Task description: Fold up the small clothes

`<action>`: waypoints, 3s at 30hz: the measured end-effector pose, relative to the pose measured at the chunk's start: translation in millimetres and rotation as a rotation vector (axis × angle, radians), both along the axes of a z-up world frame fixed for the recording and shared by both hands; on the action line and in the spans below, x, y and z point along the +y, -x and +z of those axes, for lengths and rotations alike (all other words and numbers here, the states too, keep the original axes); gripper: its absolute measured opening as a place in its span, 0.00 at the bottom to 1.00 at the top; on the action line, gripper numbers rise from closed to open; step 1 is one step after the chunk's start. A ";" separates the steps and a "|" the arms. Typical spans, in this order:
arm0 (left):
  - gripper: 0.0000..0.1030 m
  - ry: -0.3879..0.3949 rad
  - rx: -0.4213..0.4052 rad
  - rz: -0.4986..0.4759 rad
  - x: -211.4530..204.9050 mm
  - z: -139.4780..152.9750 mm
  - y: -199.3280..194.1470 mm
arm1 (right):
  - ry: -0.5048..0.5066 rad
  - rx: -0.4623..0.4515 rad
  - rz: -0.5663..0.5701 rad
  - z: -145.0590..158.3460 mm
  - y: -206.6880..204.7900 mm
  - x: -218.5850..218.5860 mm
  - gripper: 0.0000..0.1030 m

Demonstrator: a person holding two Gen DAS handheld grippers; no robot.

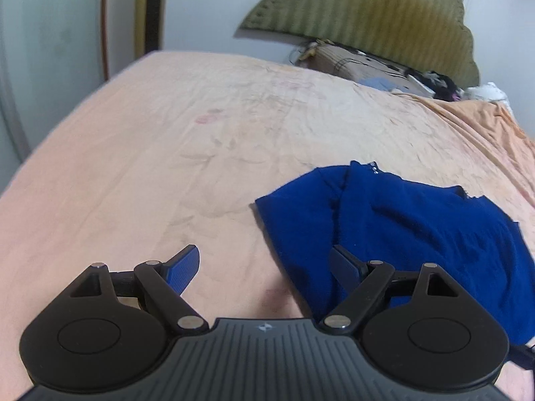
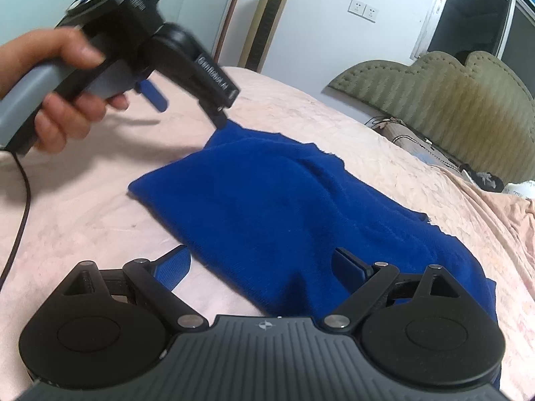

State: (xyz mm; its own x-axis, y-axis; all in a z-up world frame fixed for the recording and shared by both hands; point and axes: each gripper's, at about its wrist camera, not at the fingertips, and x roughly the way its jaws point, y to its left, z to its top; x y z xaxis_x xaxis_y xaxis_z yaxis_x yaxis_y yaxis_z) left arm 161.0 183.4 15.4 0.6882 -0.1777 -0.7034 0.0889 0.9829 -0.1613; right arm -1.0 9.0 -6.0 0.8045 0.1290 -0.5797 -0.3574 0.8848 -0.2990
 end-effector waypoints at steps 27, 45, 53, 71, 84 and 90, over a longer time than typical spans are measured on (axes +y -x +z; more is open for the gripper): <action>0.96 0.304 0.162 -0.246 -53.7 -28.8 -121.5 | 0.139 -0.146 0.074 -26.3 -59.0 58.0 0.76; 0.15 0.067 0.085 -0.184 -92.6 -1.6 -107.7 | 0.075 -0.159 0.137 -20.3 -52.4 45.1 0.09; 0.15 -0.038 0.062 -0.131 -123.9 30.5 -97.3 | 0.119 -0.277 0.082 -6.6 -21.9 13.8 0.08; 0.15 -0.229 -0.006 -0.104 -201.6 49.5 -61.0 | -0.077 -0.268 -0.048 8.9 2.6 -81.8 0.08; 0.15 -0.256 -0.036 -0.143 -251.1 52.0 -50.0 | -0.170 -0.265 -0.131 12.0 15.0 -128.1 0.08; 0.15 -0.261 -0.032 -0.158 -272.9 48.9 -50.9 | -0.215 -0.258 -0.174 10.8 17.1 -149.9 0.08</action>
